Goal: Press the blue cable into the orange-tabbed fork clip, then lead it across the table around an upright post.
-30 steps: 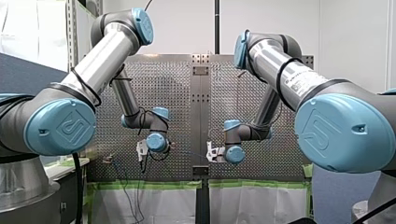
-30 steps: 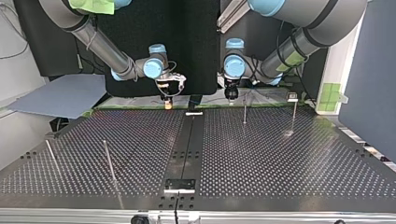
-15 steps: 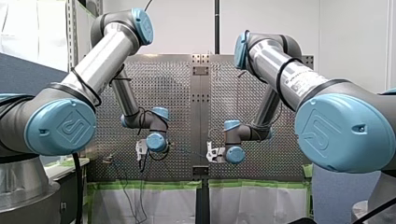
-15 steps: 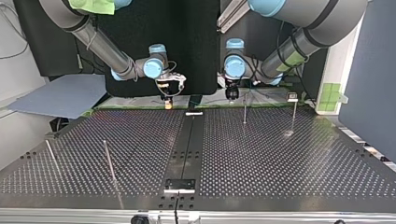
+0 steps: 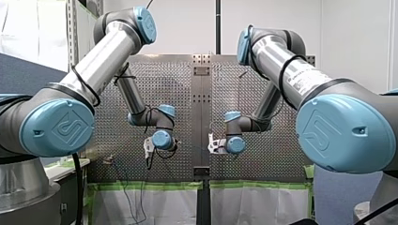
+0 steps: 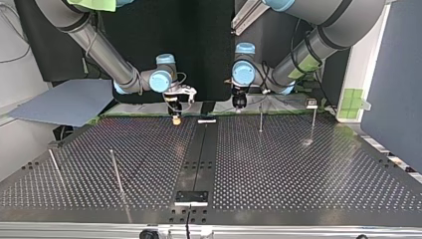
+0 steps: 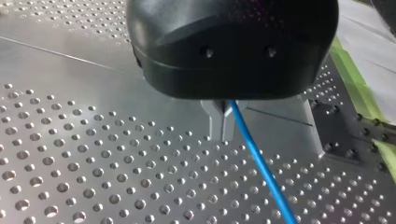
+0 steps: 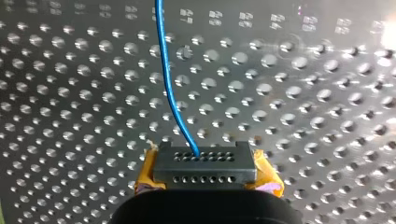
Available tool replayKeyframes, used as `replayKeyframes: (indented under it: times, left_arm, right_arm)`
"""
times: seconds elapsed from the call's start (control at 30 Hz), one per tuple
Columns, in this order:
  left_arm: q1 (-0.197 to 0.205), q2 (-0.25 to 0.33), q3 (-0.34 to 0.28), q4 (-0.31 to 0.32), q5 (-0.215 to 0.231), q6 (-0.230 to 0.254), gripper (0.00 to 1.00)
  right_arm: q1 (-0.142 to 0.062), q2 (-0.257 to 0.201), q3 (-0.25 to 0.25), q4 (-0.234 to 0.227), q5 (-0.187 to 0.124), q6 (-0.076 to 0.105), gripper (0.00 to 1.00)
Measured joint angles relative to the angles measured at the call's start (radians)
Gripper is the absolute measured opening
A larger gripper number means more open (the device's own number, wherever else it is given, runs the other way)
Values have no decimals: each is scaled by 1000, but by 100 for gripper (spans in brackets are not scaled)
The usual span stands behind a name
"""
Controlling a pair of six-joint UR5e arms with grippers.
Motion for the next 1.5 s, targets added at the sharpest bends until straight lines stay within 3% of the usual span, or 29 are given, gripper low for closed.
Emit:
replayKeyframes:
  times: [0.23,0.4,1.07,1.5]
  left_arm:
    - [-25,13,35,-35,-6,17,0]
    - [-35,52,60,-69,-12,3,0]
    - [-39,208,64,-109,-21,-5,0]
    - [-37,219,64,-122,-2,-14,0]
  right_arm:
    - [-5,-44,-4,34,-2,1,0]
    - [-8,-88,-4,49,-2,1,0]
    - [1,-195,-8,70,0,3,0]
    - [4,-267,-13,74,-1,3,0]
